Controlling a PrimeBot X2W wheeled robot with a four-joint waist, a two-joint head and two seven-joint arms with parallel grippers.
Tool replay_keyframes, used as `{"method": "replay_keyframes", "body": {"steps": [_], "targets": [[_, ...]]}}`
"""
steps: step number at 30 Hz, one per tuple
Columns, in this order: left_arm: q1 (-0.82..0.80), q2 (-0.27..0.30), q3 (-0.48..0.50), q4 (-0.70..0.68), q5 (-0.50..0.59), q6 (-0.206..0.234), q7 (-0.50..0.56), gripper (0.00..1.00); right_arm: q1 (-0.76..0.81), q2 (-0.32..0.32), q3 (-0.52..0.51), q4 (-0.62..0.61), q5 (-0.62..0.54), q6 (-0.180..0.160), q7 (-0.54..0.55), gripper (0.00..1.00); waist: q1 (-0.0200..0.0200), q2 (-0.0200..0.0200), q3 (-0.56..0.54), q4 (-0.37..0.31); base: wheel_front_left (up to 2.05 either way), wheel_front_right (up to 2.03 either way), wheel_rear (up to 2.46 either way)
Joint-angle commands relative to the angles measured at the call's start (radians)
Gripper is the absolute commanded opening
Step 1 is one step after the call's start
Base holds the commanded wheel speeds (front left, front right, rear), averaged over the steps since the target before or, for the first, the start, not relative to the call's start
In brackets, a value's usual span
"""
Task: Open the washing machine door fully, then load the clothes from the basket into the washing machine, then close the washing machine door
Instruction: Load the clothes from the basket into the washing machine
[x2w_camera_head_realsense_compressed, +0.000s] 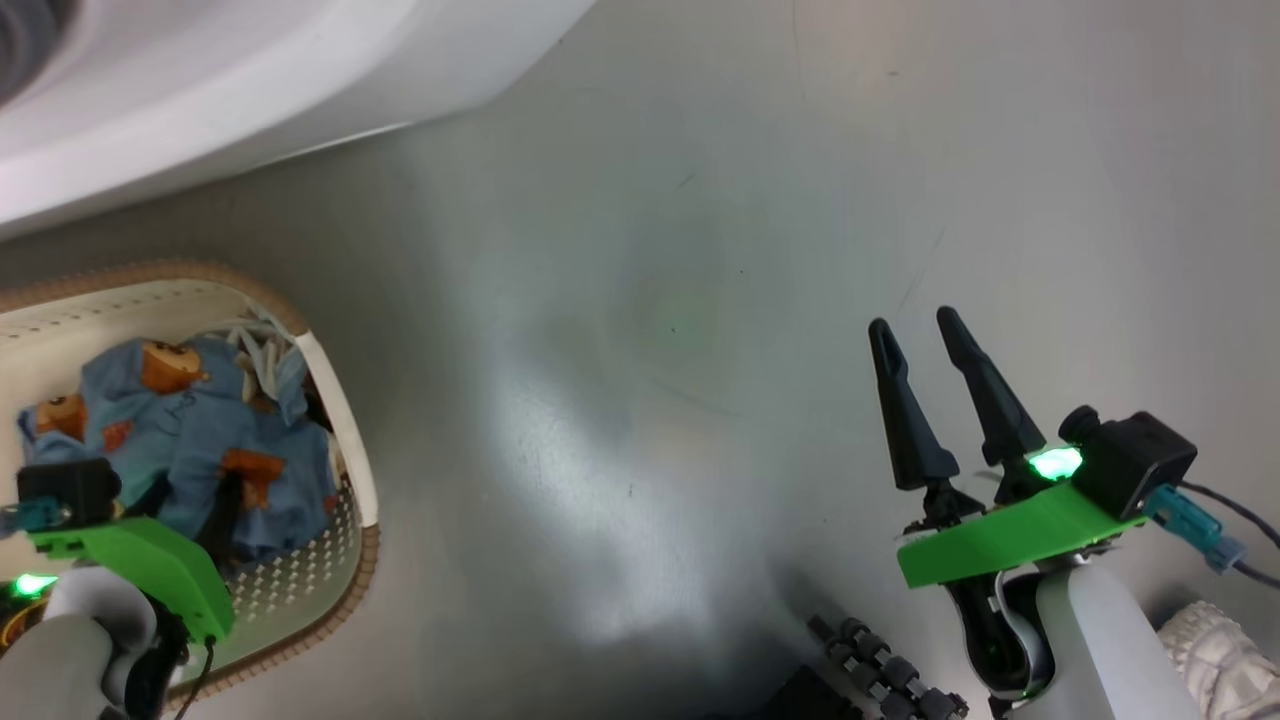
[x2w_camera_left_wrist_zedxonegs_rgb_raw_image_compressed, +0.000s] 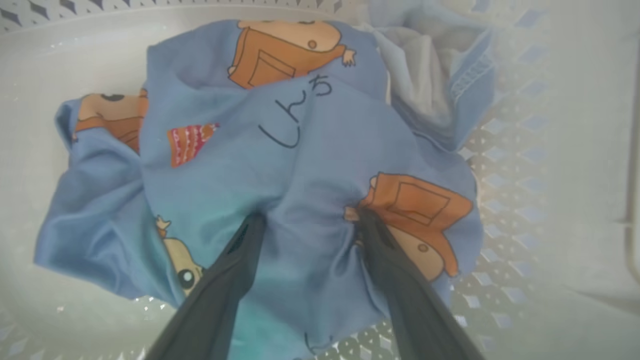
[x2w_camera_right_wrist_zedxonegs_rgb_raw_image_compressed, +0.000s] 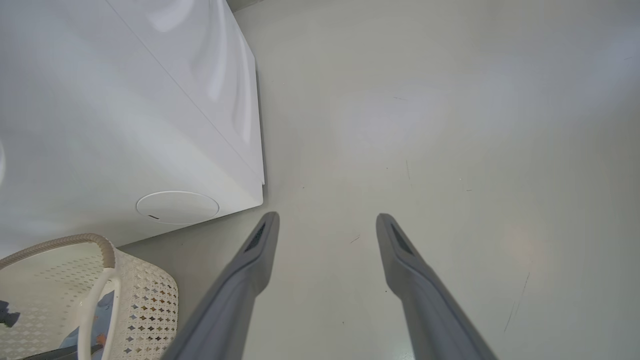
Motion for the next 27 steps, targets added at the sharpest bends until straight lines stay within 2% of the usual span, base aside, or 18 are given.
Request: {"method": "replay_keyframes", "body": {"steps": [1,10,16,23,24,25,26,27], "targets": [[-0.002,0.04,0.013,0.005,-0.013,-0.002,-0.003,1.0,0.016,-0.007,0.026,-0.015,0.011,0.003,-0.005,1.0,0.0,0.0,0.013,-0.01,0.0,0.0,0.0],[-0.091,0.06,-0.016,0.057,-0.065,-0.002,0.055,1.0,0.013,-0.007,0.037,-0.017,0.028,0.003,-0.005,1.0,0.0,0.0,0.045,-0.033,0.0,0.0,0.0],[-0.146,0.065,-0.052,0.108,-0.043,-0.002,0.089,1.0,0.015,-0.007,0.046,-0.022,0.035,0.003,-0.005,1.0,0.0,0.0,0.057,-0.045,0.0,0.0,0.0],[-0.208,0.045,-0.082,0.201,-0.018,0.01,0.128,1.0,0.018,-0.007,0.049,-0.022,0.036,0.003,-0.005,1.0,0.0,0.0,0.06,-0.051,0.0,0.0,0.0],[-0.213,0.042,-0.082,0.212,-0.019,0.01,0.129,0.91,0.018,-0.007,0.049,-0.022,0.035,0.003,-0.005,1.0,0.0,0.0,0.058,-0.051,0.0,0.0,0.0],[-0.216,0.038,-0.084,0.223,-0.019,0.01,0.13,0.45,0.019,-0.007,0.049,-0.021,0.035,0.003,-0.005,1.0,0.0,0.0,0.054,-0.051,0.0,0.0,0.0],[-0.22,0.034,-0.083,0.23,-0.021,0.009,0.123,0.2,0.019,-0.007,0.048,-0.02,0.034,0.003,-0.005,1.0,0.0,0.0,0.051,-0.05,0.0,0.0,0.0],[-0.221,0.03,-0.08,0.239,-0.025,0.009,0.118,0.0,0.019,-0.007,0.047,-0.019,0.033,0.003,-0.005,1.0,0.0,0.0,0.048,-0.049,0.0,0.0,0.0]]}}
